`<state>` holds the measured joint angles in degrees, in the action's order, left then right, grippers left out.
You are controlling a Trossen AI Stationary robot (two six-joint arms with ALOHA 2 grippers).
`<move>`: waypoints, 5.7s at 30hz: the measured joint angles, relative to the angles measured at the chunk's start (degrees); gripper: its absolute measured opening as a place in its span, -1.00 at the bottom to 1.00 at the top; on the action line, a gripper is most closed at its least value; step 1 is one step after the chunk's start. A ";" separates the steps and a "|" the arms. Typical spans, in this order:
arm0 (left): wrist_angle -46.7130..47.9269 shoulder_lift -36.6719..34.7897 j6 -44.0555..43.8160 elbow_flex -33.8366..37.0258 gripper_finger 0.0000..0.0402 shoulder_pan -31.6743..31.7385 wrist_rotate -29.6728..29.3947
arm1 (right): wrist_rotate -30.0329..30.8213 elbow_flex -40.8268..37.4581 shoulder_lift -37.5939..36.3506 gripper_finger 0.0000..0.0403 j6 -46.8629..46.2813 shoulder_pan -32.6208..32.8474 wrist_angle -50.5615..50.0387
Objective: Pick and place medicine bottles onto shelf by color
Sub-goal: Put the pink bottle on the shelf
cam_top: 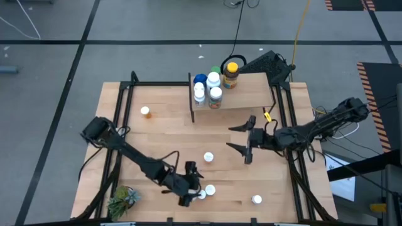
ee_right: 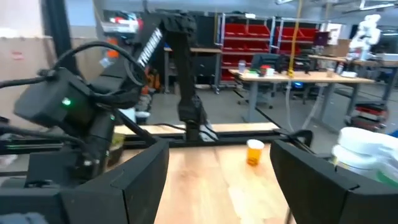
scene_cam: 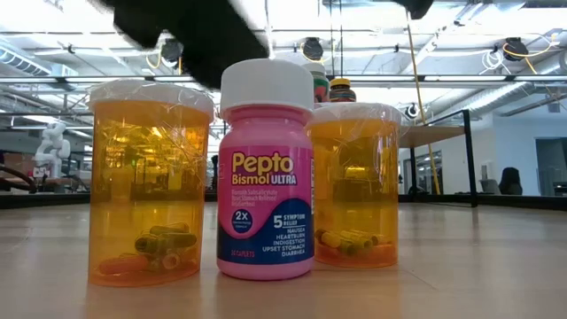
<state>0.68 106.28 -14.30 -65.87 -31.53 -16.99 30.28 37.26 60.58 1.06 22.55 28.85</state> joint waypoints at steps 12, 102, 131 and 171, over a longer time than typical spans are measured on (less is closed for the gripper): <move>-2.95 2.40 -4.88 -0.61 0.39 -3.97 -3.74 | 1.42 0.00 0.00 0.36 -0.01 5.60 3.31; 9.61 -2.14 6.67 -18.00 0.31 3.21 -12.18 | -10.86 0.00 26.49 -0.18 -7.47 9.06 19.81; 20.23 -1.46 1.45 -17.96 -0.13 7.18 -11.53 | -4.80 0.89 12.33 0.31 -4.68 8.19 3.52; 23.17 -0.77 -5.29 -17.67 0.42 8.58 -11.64 | -6.10 5.33 11.61 -0.20 -4.90 0.06 -9.76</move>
<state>23.86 105.51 -19.59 -83.55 -22.95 -28.63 24.18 42.59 72.18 -3.84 22.61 19.09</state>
